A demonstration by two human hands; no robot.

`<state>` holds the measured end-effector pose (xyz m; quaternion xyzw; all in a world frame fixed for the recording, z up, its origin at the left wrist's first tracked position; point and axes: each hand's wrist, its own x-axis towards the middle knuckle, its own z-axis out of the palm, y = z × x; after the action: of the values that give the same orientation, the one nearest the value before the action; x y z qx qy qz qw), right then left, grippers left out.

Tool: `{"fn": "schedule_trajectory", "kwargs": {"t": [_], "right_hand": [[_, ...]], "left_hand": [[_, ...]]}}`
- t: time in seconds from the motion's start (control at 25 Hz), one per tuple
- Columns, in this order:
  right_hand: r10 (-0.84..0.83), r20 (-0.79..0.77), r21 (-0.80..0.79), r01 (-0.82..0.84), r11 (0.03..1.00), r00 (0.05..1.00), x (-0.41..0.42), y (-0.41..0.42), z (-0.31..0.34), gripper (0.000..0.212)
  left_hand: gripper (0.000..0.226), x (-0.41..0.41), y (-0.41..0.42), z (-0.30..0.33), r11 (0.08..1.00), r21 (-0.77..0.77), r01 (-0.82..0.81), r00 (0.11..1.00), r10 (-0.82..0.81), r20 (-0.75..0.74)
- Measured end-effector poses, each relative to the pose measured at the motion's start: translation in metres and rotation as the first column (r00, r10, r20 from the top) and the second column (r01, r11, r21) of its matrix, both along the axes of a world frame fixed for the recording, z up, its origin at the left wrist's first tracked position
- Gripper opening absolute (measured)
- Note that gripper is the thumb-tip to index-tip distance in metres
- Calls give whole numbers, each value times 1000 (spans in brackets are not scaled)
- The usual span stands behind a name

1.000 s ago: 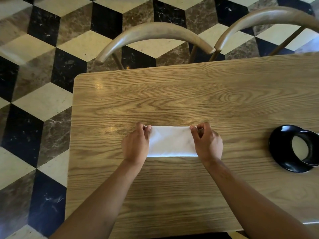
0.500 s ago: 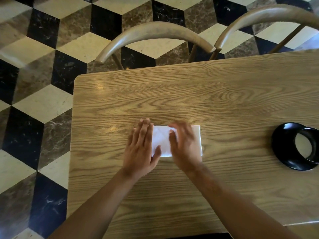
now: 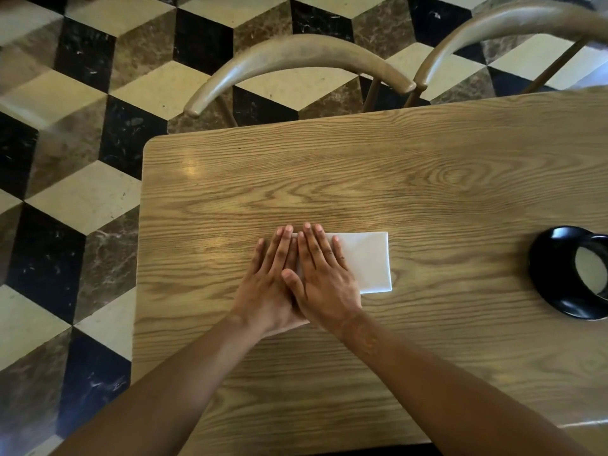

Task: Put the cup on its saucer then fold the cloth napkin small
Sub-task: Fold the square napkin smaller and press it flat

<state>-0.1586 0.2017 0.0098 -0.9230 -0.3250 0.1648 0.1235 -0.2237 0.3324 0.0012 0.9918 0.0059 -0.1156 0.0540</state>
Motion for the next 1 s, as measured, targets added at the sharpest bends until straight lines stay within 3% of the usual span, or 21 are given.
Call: {"fn": "schedule_trajectory", "kwargs": {"t": [0.28, 0.52, 0.68, 0.84, 1.0], "right_hand": [[47, 73, -20, -45, 999, 996, 12, -26, -10, 82], [-156, 132, -43, 162, 986, 979, 38, -95, -15, 79], [-182, 82, -88, 189, 978, 980, 45, -112, -10, 74], [-245, 70, -80, 250, 965, 967, 42, -86, 10, 81], [-161, -23, 119, 162, 980, 987, 18, -8, 20, 81]], "left_hand": [[128, -1, 8, -3, 998, 25, 55, 998, -55, -6], [99, -3, 10, -3, 999, -2, 54, 998, -54, 28], [99, -3, 11, -3, 998, 11, 58, 998, -58, 6], [101, -1, 10, 1, 998, 13, 56, 998, -55, -39], [106, 1, 9, 6, 998, 27, 58, 994, -55, -95]]}}
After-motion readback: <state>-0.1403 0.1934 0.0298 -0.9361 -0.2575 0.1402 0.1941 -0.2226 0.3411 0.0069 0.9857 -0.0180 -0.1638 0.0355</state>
